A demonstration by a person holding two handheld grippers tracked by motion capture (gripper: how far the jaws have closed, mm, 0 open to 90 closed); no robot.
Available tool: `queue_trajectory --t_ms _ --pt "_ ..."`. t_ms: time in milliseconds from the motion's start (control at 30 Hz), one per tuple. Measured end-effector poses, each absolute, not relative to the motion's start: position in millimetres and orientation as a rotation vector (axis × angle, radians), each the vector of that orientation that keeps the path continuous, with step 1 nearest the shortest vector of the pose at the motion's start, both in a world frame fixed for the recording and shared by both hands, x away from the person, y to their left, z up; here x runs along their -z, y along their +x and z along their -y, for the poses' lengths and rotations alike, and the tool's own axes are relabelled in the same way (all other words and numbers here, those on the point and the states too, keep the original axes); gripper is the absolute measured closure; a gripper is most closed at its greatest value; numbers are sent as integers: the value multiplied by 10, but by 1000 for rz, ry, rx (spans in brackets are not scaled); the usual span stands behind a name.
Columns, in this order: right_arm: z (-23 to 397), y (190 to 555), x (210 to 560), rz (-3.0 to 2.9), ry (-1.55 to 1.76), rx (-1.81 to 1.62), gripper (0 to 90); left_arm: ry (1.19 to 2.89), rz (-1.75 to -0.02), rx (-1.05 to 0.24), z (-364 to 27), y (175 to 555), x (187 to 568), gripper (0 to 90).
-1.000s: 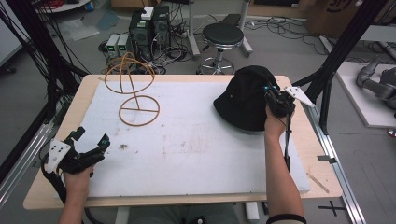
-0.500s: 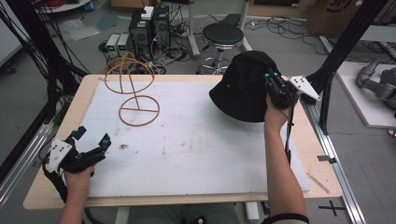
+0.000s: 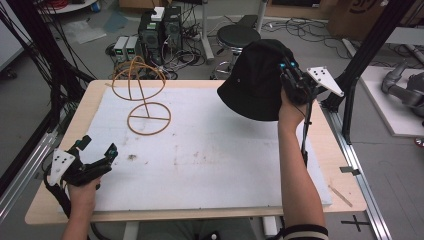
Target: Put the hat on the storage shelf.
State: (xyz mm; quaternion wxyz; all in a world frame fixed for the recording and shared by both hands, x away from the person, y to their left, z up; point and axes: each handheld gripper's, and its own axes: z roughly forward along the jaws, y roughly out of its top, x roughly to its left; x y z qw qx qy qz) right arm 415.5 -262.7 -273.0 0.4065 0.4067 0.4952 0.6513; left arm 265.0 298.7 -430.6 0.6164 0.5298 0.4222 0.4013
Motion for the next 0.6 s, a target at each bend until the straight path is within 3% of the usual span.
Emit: queue_trajectory --t_ms 600 --pt "2069 4200 2272 -1226 922 -1740 865 1223 -961 -914 -2971 2631 4318 66"
